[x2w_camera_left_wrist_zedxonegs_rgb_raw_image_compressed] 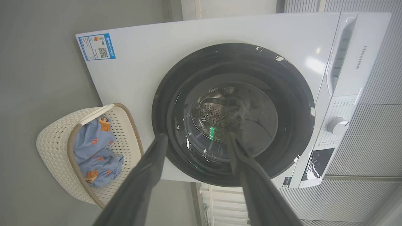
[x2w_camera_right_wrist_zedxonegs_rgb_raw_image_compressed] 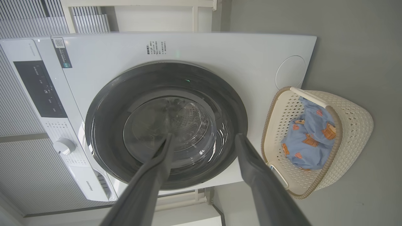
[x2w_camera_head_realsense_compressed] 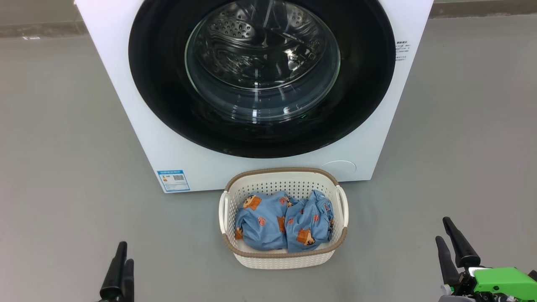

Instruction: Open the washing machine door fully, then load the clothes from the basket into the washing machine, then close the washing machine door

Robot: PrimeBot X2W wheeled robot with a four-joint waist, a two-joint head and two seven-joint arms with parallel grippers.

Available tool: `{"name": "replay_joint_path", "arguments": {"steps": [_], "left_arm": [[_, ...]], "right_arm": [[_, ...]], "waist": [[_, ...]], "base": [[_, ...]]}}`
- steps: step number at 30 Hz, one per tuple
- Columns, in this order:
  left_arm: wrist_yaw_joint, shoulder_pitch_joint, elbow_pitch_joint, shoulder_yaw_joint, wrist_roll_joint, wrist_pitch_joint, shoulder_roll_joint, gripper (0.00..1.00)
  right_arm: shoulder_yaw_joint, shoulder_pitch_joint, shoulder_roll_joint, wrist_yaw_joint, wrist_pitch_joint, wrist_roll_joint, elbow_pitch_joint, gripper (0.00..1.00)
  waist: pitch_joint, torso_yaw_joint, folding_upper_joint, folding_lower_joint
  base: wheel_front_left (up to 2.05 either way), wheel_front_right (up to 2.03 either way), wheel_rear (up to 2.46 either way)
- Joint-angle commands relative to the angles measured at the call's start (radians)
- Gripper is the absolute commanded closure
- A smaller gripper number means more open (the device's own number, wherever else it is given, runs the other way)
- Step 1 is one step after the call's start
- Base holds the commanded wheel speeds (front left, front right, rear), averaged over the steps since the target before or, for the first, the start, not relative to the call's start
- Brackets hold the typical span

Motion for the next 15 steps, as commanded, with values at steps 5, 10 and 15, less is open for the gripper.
{"name": "replay_joint_path", "arguments": {"steps": [5,10,15], "left_arm": [[-0.001,-0.039,-0.041,-0.01,-0.001,-0.018,0.012,0.0],[-0.001,-0.045,-0.051,-0.022,0.006,-0.03,0.014,0.0],[-0.002,-0.052,-0.061,-0.034,0.016,-0.046,0.017,0.0]], "right_arm": [[0.009,-0.037,-0.012,0.001,-0.016,0.004,-0.04,0.0],[0.012,-0.042,-0.013,0.001,-0.027,0.008,-0.053,0.0],[0.02,-0.047,-0.014,0.001,-0.033,0.001,-0.067,0.0]], "waist": [[0.002,0.0,0.0,-0.0012],[0.003,0.0,0.0,-0.0013],[0.003,0.0,0.0,-0.0013]], "base": [[0.0,0.0,0.0],[0.0,0.0,0.0],[0.0,0.0,0.0]]}}
